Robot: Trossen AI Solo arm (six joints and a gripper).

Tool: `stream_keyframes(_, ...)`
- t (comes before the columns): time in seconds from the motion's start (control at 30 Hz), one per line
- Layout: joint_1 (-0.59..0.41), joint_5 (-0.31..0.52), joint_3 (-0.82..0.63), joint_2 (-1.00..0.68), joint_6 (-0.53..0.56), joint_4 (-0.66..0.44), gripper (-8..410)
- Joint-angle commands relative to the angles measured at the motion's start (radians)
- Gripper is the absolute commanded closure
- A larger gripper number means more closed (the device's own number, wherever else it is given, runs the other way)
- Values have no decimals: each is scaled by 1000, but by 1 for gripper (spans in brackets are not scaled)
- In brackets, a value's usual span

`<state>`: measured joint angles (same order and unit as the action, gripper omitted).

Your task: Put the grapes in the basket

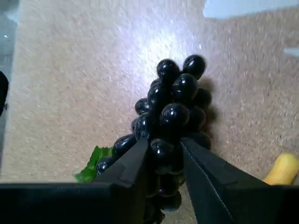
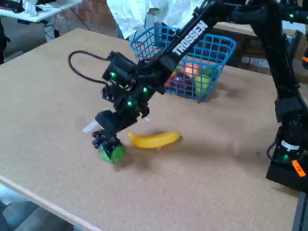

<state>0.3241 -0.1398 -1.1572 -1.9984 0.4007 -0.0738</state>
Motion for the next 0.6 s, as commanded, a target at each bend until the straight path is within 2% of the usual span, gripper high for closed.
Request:
stream_keyframes(0.0, 0, 40, 0, 82, -71, 18, 402)
stream_keyframes(0.13, 0, 104, 0, 181, -165, 34, 402)
stream_keyframes(0.23, 0, 183, 0, 266, -240, 47, 402)
stream_keyframes(0.57, -17, 546, 0, 521, -480, 58, 402)
